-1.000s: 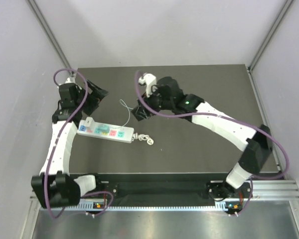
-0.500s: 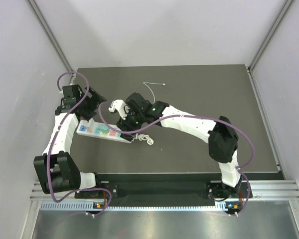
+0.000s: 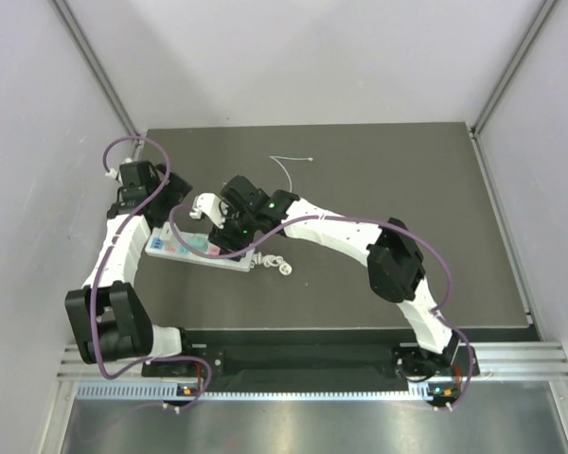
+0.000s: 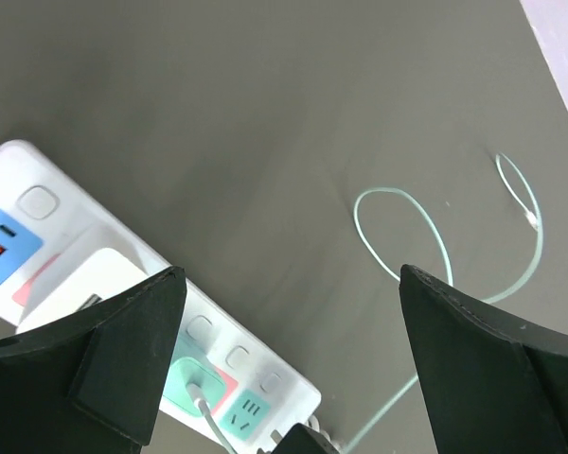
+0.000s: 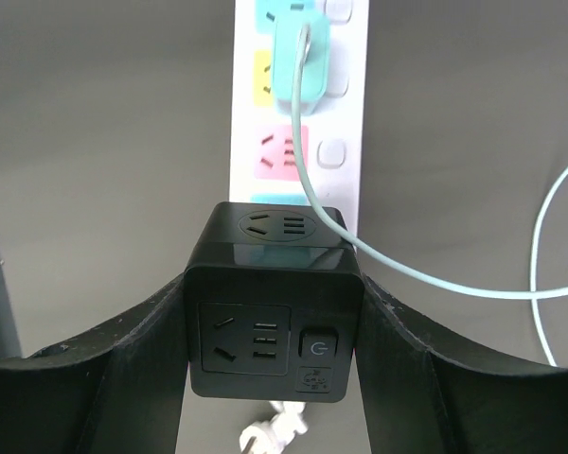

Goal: Insert the plug

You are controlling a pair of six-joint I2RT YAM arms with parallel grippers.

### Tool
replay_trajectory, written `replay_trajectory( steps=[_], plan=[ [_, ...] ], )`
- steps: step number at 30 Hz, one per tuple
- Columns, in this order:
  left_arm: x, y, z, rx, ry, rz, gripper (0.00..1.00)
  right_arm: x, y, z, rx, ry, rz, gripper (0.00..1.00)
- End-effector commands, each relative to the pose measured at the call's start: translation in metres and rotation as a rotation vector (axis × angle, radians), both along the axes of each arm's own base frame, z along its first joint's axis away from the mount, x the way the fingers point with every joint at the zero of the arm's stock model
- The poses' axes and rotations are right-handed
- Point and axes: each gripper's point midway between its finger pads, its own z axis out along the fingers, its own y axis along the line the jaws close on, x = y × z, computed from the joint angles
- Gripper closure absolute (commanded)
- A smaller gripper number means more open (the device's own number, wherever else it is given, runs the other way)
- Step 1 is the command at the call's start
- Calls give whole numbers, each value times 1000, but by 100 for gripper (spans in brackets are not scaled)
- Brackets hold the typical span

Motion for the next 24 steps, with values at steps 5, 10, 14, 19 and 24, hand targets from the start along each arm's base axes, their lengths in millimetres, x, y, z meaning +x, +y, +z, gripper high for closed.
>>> replay_trajectory(
  steps=[5, 10, 14, 19, 24],
  plan=[
    [2, 22, 2, 27, 18, 118, 2, 0, 27, 26, 74, -44, 68, 100],
    [-2, 21, 4, 23, 11, 118, 2, 5, 31, 23, 48, -63, 89, 100],
    [-4, 23, 8, 26, -1, 129, 2, 7, 30, 16, 22, -69, 95, 100],
    [-7, 28, 7, 31, -3, 159, 2, 5, 32, 17, 31, -57, 108, 100],
    [-10, 35, 9, 34, -8, 196, 2, 9, 28, 9, 13, -38, 102, 100]
  ],
)
